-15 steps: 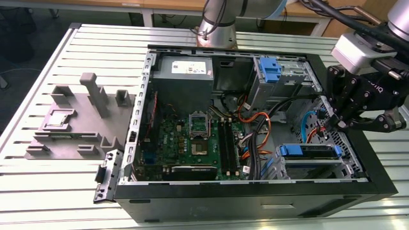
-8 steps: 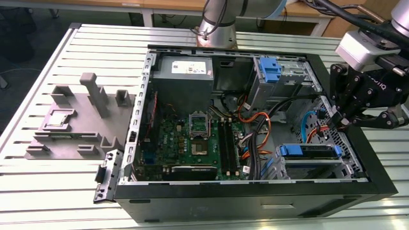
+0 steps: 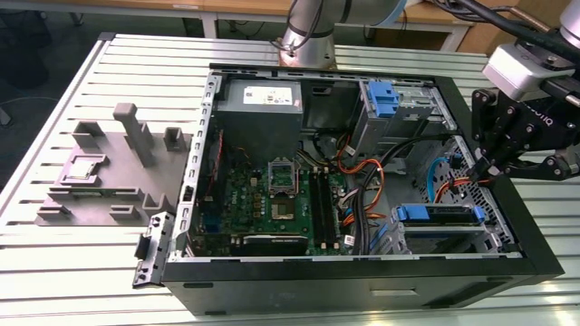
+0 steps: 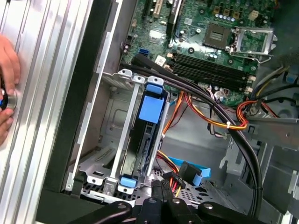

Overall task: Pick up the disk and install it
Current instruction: 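Insert the first disk wire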

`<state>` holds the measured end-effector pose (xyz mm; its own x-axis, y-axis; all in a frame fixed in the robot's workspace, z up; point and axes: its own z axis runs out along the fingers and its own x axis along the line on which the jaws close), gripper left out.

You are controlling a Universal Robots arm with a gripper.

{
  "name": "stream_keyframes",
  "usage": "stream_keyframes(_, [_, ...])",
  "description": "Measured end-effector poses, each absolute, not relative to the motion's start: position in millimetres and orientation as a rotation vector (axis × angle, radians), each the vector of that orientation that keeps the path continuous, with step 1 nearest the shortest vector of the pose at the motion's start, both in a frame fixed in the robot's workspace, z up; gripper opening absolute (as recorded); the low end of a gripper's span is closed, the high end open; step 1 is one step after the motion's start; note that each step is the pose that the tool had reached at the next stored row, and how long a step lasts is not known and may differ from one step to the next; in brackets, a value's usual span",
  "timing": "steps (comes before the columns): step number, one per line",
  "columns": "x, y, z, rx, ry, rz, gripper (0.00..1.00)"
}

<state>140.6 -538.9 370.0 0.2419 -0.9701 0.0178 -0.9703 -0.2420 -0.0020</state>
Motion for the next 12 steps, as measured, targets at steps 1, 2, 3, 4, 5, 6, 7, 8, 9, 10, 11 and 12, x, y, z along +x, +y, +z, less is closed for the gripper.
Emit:
stream_keyframes(1, [140.6, -538.9, 370.0, 2.482, -1.912, 0.025, 0.1])
stream_keyframes(2, [140.6, -538.9, 369.8, 2.494, -1.897, 0.027, 0.11])
stream_keyframes(3, [140.7, -538.9, 369.8, 2.502, -1.887, 0.027, 0.16])
stream_keyframes(4, [141.2, -538.9, 369.7, 2.506, -1.882, 0.027, 0.16])
stream_keyframes(5, [141.7, -538.6, 369.6, 2.507, -1.88, 0.027, 0.24])
stream_keyframes(6, [142.4, -538.2, 369.6, 2.508, -1.879, 0.028, 0.24])
stream_keyframes(7, [143.3, -537.6, 369.6, 2.507, -1.879, 0.028, 0.24])
stream_keyframes(8, [144.2, -537.1, 369.6, 2.507, -1.878, 0.029, 0.24])
stream_keyframes(9, [145.0, -536.6, 369.5, 2.507, -1.877, 0.029, 0.24])
stream_keyframes(10, [145.8, -536.0, 369.5, 2.507, -1.877, 0.03, 0.24])
stream_keyframes(11, [146.7, -535.4, 369.5, 2.507, -1.876, 0.03, 0.25])
stream_keyframes(12, [147.7, -534.8, 369.5, 2.507, -1.875, 0.031, 0.25])
